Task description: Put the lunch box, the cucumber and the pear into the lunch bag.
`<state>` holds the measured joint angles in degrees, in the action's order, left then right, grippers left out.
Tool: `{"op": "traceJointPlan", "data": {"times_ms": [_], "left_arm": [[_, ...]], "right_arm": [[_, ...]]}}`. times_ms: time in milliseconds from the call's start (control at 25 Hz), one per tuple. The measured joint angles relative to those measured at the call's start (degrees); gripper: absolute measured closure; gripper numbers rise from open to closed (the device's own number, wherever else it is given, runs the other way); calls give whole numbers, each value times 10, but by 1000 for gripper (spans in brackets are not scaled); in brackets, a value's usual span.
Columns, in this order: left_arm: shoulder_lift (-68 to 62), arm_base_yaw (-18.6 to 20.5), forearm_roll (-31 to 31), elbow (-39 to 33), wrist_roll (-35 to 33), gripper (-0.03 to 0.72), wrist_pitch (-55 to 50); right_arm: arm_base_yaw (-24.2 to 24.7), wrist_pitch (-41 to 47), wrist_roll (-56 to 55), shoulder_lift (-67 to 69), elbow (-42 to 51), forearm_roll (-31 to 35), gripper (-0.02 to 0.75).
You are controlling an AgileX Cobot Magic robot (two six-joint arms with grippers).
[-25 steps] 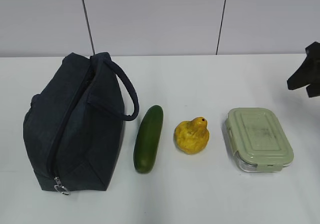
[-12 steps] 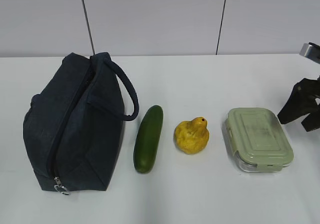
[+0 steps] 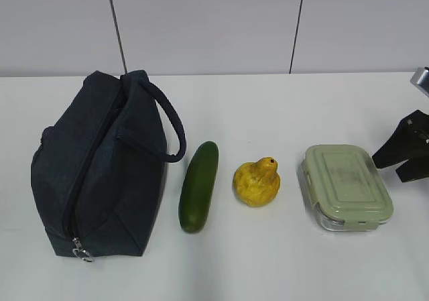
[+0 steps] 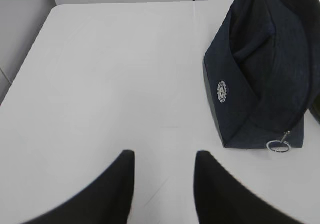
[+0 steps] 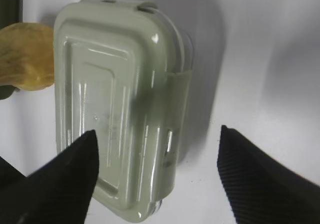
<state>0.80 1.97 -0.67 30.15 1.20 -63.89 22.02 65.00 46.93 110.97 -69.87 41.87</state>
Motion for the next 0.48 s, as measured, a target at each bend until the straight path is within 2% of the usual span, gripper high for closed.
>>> {"op": "traceJointPlan", "data": {"times_ms": [160,480], "left_arm": [[0,0,0,0,0,446,0],[0,0,0,0,0,446,0]], "right_arm": [[25,20,36,21,0,30,166],[31,22,68,28,0,50,167]]}}
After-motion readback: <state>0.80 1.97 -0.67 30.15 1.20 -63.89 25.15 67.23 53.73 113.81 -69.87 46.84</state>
